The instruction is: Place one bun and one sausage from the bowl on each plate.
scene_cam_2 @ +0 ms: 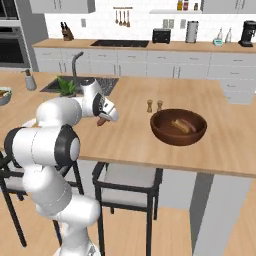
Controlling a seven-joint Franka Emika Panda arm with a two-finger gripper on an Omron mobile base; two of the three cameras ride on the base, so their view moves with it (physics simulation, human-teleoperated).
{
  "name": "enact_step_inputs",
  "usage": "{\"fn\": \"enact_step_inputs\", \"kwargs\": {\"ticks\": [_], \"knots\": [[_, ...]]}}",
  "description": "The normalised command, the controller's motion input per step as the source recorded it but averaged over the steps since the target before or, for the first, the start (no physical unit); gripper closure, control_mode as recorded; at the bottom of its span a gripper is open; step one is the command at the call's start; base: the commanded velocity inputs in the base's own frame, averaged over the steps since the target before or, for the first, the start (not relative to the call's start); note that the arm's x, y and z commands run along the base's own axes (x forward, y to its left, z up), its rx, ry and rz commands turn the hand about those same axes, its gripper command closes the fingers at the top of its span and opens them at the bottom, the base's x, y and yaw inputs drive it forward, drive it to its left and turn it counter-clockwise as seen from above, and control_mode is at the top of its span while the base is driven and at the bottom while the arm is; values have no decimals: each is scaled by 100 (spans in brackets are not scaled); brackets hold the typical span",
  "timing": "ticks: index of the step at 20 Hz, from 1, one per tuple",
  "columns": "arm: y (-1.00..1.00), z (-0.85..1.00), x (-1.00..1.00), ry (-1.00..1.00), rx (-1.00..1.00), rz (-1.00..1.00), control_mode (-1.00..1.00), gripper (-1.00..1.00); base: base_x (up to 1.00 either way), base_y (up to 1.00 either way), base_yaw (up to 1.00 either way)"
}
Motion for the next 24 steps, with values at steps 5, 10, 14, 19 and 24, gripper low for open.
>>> {"fn": "enact_step_inputs", "kwargs": {"ticks": [5,10,14,19,24], "knots": [[0,0,0,0,0,0,100,100,-3,100,7],[0,0,0,0,0,0,100,100,10,89,7],[0,0,0,0,0,0,100,100,47,47,5],[0,0,0,0,0,0,100,100,71,0,5],[-25,-6,8,18,3,14,-100,100,8,0,1]]}}
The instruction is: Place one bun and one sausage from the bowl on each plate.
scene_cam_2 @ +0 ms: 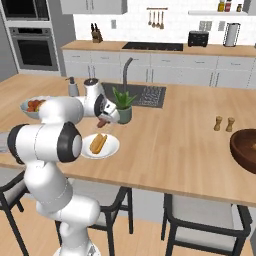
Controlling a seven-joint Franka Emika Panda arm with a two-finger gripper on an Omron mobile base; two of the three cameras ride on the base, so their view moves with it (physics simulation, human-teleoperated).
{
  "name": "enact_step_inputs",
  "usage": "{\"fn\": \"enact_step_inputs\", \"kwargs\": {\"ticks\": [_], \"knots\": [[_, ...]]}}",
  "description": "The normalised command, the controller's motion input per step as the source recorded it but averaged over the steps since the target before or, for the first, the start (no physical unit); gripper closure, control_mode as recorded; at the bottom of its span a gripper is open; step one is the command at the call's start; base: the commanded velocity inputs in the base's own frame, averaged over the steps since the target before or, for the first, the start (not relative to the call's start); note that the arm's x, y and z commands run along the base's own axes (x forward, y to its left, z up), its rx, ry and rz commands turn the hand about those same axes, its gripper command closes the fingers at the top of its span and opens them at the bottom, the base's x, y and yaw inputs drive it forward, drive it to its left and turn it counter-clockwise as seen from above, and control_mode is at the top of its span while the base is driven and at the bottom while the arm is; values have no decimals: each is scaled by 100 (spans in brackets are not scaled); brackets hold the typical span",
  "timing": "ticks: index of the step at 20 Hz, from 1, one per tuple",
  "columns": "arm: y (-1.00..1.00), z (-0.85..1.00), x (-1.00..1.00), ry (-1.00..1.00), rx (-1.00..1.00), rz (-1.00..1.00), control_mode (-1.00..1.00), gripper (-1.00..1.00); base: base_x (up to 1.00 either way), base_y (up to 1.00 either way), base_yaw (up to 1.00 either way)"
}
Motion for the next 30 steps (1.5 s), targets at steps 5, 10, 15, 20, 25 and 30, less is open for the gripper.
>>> {"fn": "enact_step_inputs", "kwargs": {"ticks": [5,10,15,20,25,30], "knots": [[-68,-77,-31,17,16,33,-100,100,0,0,0],[-13,-99,-10,6,20,27,-100,100,0,0,0],[3,-57,7,5,17,20,-100,100,0,0,0],[43,-18,25,11,8,11,-100,100,0,0,0],[11,0,1,2,6,2,-100,-100,0,0,0],[11,10,-2,-1,1,0,-100,-100,0,0,0]]}}
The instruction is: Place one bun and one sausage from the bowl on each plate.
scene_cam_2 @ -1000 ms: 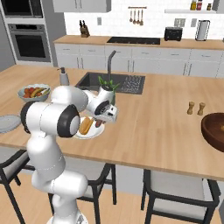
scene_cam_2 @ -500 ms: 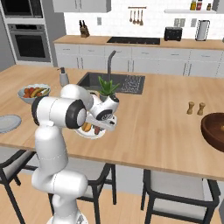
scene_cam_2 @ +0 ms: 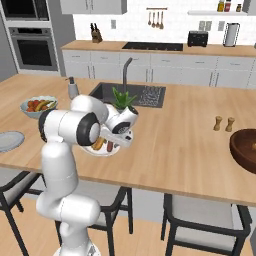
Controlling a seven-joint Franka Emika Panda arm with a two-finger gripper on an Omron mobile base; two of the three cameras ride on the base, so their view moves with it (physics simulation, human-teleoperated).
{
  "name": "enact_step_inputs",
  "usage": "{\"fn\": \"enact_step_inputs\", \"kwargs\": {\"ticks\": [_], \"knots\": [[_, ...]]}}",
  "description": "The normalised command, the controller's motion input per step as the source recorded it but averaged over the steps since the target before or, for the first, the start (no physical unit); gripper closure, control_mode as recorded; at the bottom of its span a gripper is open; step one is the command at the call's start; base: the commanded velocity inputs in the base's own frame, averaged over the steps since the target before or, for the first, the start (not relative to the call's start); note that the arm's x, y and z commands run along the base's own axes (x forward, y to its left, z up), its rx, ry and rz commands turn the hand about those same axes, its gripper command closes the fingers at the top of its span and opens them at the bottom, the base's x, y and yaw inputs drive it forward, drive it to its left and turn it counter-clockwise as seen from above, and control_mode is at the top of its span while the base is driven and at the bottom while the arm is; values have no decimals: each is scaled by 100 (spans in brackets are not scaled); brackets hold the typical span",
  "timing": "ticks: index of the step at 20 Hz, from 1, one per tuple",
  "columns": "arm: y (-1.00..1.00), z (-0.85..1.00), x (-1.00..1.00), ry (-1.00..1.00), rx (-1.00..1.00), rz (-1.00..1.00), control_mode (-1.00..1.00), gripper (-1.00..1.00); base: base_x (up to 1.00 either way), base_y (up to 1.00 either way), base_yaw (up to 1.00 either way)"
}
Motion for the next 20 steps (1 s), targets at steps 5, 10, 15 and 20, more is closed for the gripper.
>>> {"fn": "enact_step_inputs", "kwargs": {"ticks": [5,10,15,20], "knots": [[26,76,-26,-10,0,0,-100,-100,0,0,0],[0,99,-90,-25,-20,0,-100,-100,0,0,0],[1,64,-80,-9,-44,0,-100,-100,0,0,0],[20,39,-36,1,-28,0,-100,-100,0,0,0]]}}
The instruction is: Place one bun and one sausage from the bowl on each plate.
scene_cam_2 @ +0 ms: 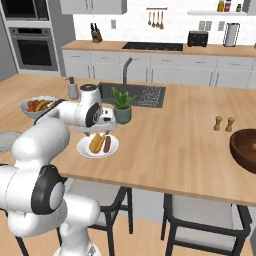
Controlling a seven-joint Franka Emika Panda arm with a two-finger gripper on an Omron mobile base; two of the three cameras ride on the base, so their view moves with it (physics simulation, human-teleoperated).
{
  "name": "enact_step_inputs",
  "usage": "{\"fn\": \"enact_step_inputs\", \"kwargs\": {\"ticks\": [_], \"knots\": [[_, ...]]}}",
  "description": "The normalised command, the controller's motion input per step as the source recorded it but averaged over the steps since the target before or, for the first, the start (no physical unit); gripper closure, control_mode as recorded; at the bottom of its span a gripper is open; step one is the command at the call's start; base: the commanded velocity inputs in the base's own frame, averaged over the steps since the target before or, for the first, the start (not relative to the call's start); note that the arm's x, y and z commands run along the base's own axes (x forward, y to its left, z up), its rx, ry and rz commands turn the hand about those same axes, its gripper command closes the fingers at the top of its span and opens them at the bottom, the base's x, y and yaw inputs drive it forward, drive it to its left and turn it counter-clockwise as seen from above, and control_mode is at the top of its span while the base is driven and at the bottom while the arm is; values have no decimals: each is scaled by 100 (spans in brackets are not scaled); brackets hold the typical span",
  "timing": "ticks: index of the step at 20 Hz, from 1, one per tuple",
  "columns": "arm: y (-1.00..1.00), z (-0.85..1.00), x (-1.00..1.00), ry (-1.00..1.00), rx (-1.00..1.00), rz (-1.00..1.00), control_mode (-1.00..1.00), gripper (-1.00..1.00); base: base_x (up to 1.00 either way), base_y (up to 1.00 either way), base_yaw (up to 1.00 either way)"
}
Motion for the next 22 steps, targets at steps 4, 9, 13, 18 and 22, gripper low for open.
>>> {"fn": "enact_step_inputs", "kwargs": {"ticks": [4,9,13,18,22], "knots": [[0,28,0,4,-3,0,-100,-100,0,0,0],[0,5,0,0,0,0,100,-100,0,-33,0],[0,0,0,0,0,0,100,-100,3,-88,0],[0,0,0,0,0,0,100,-100,0,-97,-1],[0,0,0,0,0,0,100,-100,0,-90,-2]]}}
